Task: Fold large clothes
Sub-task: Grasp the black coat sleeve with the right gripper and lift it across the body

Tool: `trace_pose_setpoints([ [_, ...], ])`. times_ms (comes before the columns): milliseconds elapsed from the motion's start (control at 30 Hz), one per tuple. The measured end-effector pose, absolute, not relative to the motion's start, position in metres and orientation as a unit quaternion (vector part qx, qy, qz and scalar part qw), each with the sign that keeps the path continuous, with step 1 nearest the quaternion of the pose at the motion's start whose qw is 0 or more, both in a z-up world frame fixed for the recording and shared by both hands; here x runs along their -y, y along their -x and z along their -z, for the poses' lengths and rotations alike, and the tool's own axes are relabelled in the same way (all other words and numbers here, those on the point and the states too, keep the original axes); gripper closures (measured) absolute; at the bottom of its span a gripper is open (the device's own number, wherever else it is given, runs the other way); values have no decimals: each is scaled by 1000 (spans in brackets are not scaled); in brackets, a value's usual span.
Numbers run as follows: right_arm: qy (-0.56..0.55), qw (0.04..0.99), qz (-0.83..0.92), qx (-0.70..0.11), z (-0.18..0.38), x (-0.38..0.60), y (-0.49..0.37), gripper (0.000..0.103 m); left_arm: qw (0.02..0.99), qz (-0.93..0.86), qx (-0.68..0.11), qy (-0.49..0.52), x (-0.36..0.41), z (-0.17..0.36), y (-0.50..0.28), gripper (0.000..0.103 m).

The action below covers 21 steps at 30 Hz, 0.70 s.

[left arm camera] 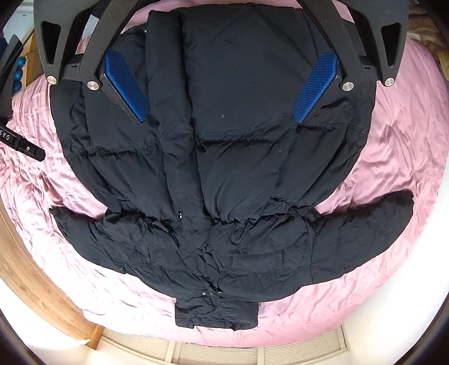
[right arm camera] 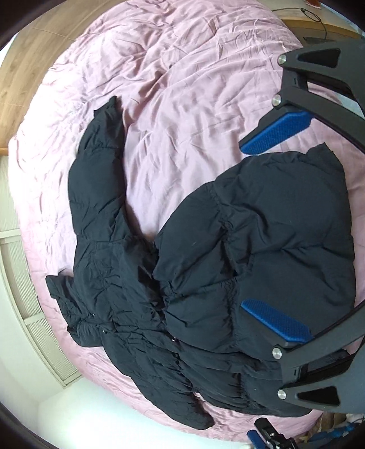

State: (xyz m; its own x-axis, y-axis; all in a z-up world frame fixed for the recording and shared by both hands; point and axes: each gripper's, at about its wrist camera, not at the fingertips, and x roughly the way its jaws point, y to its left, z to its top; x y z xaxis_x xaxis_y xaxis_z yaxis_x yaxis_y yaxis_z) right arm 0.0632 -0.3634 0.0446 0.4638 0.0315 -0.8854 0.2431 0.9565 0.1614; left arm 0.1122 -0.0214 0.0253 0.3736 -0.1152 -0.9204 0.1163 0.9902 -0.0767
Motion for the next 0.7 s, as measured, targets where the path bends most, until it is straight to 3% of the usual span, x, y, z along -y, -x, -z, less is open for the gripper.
trace_pose_setpoints([
  [700, -446, 783, 111, -419, 54, 642, -230, 0, 768, -66, -634, 55, 51, -16, -220, 1],
])
